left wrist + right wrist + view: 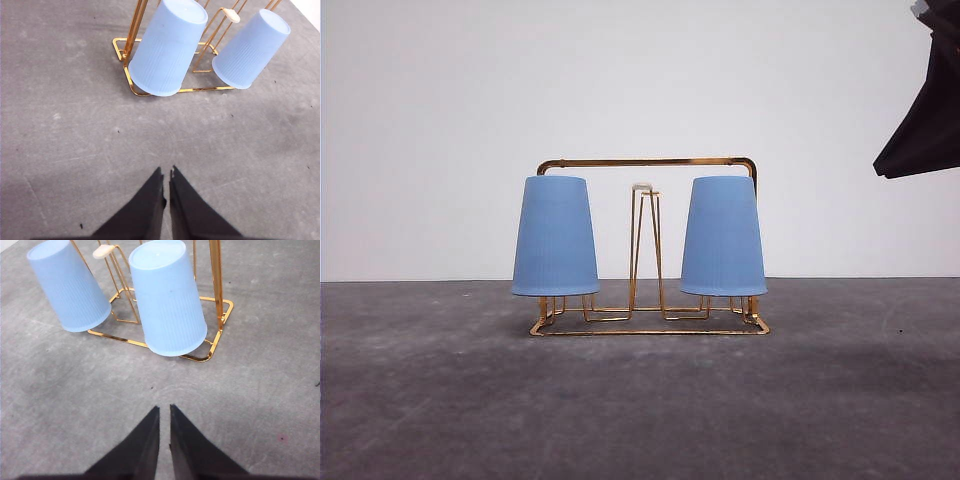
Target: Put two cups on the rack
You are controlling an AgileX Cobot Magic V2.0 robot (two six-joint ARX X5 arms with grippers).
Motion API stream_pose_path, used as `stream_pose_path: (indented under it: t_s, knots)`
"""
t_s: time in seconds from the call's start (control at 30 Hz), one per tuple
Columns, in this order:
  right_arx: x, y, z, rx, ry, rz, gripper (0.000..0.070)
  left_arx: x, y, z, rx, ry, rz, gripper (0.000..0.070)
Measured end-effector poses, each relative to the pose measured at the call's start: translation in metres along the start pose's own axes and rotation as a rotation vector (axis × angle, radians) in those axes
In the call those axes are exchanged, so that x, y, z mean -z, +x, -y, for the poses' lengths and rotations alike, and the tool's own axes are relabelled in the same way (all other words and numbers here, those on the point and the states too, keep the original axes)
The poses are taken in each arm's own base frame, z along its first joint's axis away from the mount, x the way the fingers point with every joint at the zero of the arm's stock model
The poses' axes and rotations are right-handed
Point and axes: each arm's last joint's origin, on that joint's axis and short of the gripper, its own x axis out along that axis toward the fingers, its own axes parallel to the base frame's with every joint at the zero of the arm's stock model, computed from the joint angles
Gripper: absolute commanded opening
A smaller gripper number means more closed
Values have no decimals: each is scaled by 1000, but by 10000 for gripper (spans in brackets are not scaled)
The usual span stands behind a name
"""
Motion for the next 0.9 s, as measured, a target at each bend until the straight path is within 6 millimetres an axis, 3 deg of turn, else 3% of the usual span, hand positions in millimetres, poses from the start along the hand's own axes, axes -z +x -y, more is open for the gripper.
stream_pose_path:
  t_s: [0.13, 0.27, 0.47, 0.6, 0.9]
  knots:
    - [0, 0, 0, 0, 0, 0, 33, 7, -5, -1, 12, 37, 104, 0]
    - [0, 0, 0, 0, 0, 0, 33, 28, -5, -14, -33, 111, 313, 0]
    - [0, 0, 0, 0, 0, 0, 33, 59, -2, -37, -265, 128, 450, 0]
    - [0, 0, 0, 0, 0, 0, 33, 74, 4, -48, -367, 115, 470, 0]
    - [0, 0, 0, 0, 0, 0, 33, 91, 21, -59, -384, 105, 439, 0]
